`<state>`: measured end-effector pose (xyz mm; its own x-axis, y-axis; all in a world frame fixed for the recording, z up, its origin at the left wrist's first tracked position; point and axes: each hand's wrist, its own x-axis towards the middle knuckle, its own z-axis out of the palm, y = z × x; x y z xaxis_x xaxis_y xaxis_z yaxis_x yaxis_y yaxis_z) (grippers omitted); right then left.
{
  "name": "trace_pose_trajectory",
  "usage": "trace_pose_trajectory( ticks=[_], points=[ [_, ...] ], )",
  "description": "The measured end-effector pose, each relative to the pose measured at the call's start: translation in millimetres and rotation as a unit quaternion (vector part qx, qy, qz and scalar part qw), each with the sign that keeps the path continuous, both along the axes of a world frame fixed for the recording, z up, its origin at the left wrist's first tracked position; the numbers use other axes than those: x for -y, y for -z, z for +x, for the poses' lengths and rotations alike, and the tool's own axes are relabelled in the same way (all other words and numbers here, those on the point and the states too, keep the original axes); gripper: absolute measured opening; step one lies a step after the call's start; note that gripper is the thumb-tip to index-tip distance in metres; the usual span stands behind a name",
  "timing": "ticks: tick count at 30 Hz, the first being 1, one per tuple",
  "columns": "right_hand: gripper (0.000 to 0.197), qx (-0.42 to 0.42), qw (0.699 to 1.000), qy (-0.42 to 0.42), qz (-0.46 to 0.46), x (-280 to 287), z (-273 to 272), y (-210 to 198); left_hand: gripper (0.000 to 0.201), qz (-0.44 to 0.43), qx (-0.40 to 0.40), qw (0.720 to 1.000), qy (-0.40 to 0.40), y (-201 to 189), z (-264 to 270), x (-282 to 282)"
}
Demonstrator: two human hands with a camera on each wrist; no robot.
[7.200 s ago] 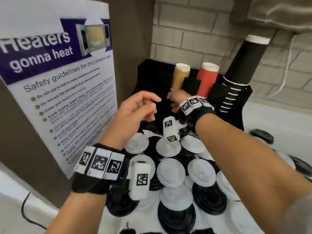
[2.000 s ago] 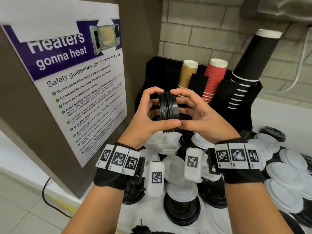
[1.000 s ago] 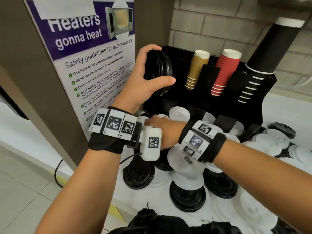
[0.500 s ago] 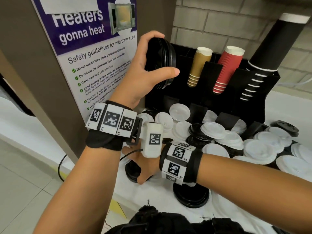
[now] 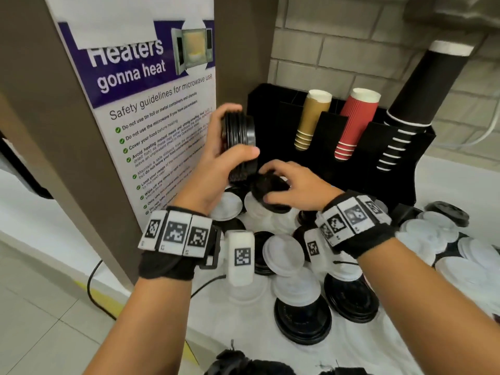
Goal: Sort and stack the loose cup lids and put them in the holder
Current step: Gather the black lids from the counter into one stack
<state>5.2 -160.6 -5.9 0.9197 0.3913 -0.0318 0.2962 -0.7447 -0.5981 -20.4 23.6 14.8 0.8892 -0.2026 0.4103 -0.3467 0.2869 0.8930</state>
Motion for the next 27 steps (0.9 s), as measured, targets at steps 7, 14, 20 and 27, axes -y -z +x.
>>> trace_pose_trajectory(
  ticks=[7,14,20,27],
  points=[
    [0.041,-0.08,0.887,0.048,0.452,5.8,-38.3,-4.4,0.06,0.007,-0.053,0.999,0.003,30.2,-6.7,18.1],
    [0.052,-0.014,0.895,0.023,0.445,5.9,-50.8,-10.6,0.056,0.044,-0.058,0.997,0.03,32.8,-10.8,19.0],
    [0.056,0.009,0.916,-0.01,0.4,3.8,-54.0,-16.0,0.061,0.02,-0.071,0.997,0.036,30.8,-14.5,24.8],
    [0.055,0.027,0.924,-0.016,0.38,3.8,-55.1,-17.8,0.064,0.013,-0.064,0.997,0.033,27.4,-18.2,28.0]
  ],
)
